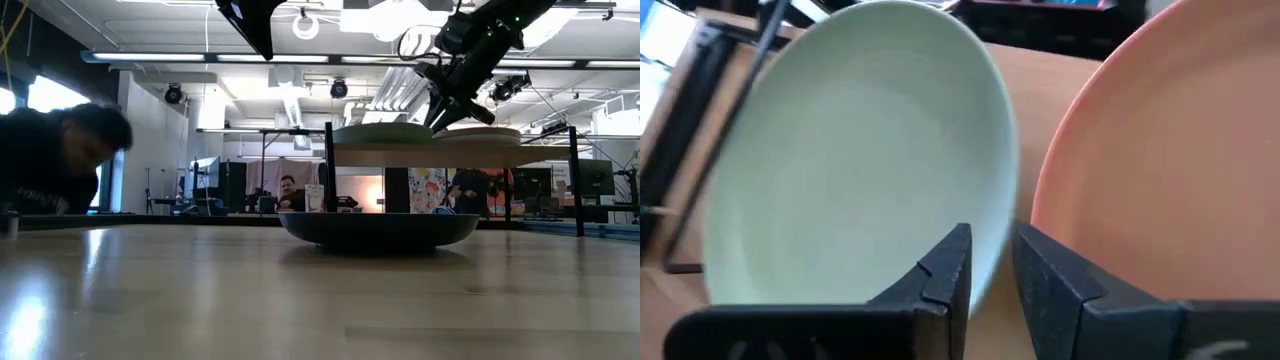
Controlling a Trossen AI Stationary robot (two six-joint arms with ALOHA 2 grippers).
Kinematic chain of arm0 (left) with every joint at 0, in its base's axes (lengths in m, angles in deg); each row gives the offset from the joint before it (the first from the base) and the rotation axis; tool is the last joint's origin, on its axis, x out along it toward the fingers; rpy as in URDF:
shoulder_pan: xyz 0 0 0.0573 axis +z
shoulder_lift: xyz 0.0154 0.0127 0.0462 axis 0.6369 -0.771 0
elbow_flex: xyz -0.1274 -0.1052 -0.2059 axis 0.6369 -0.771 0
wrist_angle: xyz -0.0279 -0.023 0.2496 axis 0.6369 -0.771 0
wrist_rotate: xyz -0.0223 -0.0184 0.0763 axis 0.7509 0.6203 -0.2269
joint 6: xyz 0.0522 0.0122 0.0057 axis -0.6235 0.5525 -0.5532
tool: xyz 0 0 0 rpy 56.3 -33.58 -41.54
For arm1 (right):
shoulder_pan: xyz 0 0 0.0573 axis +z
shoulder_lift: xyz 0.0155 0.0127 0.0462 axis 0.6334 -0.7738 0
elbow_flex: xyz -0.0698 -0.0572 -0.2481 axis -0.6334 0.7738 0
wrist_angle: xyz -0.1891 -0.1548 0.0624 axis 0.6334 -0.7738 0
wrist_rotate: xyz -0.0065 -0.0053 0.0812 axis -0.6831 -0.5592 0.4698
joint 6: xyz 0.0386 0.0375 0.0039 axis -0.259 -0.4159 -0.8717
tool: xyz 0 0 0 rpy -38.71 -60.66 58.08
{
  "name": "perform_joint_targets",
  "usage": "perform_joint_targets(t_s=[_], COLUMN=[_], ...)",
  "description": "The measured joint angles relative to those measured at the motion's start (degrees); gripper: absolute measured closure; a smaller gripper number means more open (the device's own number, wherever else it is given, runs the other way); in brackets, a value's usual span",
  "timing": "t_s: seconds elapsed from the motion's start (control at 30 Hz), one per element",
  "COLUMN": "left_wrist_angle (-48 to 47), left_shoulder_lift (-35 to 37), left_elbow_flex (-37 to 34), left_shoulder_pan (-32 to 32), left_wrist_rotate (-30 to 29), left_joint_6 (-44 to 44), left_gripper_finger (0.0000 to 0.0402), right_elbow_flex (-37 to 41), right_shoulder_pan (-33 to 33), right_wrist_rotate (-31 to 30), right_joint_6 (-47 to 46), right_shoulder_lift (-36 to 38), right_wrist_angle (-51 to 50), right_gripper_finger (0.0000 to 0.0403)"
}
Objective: Place and stack plates onto a shelf
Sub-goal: Adjust the plates on the shelf
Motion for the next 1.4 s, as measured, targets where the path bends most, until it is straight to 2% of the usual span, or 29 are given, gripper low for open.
perform_joint_targets(t_s=[0.1, 0.27, 0.63, 0.73, 0.83, 1.1, 1.4], left_wrist_angle=[0.0, 0.0, 0.0, 0.0, 0.0, 0.0, 0.0], left_shoulder_lift=[0.0, 0.0, 0.0, 0.0, 0.0, 0.0, 0.0], left_elbow_flex=[0.0, 0.0, 0.0, 0.0, 0.0, 0.0, 0.0], left_shoulder_pan=[0.0, 0.0, 0.1, 0.5, 0.7, 0.8, 0.8], left_wrist_rotate=[0.0, 2.5, 2.3, 2.3, 2.3, 2.3, 2.3], left_joint_6=[0.0, 0.0, 0.0, 0.0, 0.0, 0.0, 0.0], left_gripper_finger=[0.0264, 0.0264, 0.0264, 0.0264, 0.0264, 0.0264, 0.0264], right_elbow_flex=[-0.1, -0.1, 0.0, 0.0, 0.0, 0.0, 0.0], right_shoulder_pan=[-0.7, -2.4, -3.3, -3.0, -3.8, -5.7, -5.7], right_wrist_rotate=[-1.8, -0.2, -0.3, -3.4, -6.6, -9.1, -9.3], right_joint_6=[1.3, 0.9, 0.0, 1.4, 2.4, 3.6, 4.1], right_shoulder_lift=[0.2, 1.9, 6.8, 6.8, 6.8, 6.8, 6.8], right_wrist_angle=[-1.6, -2.1, -0.9, -1.4, -4.3, -15.9, -21.7], right_gripper_finger=[0.0327, 0.0327, 0.0327, 0.0327, 0.0327, 0.0327, 0.0327])
